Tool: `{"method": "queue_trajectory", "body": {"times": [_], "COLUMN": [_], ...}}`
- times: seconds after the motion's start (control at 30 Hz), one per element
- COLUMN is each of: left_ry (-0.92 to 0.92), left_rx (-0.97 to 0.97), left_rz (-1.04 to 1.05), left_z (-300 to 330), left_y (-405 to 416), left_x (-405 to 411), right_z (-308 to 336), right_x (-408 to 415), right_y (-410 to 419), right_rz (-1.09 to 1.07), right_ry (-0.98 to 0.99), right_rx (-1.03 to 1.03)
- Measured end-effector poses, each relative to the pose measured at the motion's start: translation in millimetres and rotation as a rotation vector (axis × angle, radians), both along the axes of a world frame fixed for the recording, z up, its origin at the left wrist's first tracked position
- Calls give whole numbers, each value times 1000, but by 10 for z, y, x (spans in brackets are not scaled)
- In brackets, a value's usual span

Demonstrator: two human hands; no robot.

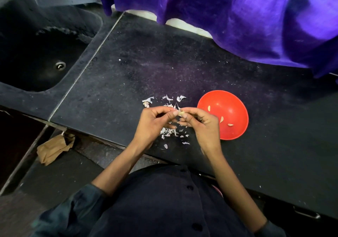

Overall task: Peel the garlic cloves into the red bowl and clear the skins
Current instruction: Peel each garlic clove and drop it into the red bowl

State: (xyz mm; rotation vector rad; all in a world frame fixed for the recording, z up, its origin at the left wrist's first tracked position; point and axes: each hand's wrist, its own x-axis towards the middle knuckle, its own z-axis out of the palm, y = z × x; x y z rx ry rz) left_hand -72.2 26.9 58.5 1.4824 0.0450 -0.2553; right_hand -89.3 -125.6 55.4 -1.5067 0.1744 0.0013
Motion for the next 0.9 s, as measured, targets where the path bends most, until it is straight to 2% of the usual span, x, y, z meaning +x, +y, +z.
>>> {"method": "queue_trajectory", "body": {"times": [0.1,0.5,0.9], "left_ry": [7,-123,-212], "left_rx": [-16,126,239], "left_rz": [-2,85,101], "left_z": [8,32,25], "left_y": [-12,-54,-54], "left_x": [-12,-71,-95], "right_z": [1,96,53], "right_x": [-2,-13,-9], "right_y": [8,29,28], "right_rz": [-8,-35,-45], "right_ry": [21,17,-51], "right_rx": [47,160,128]}}
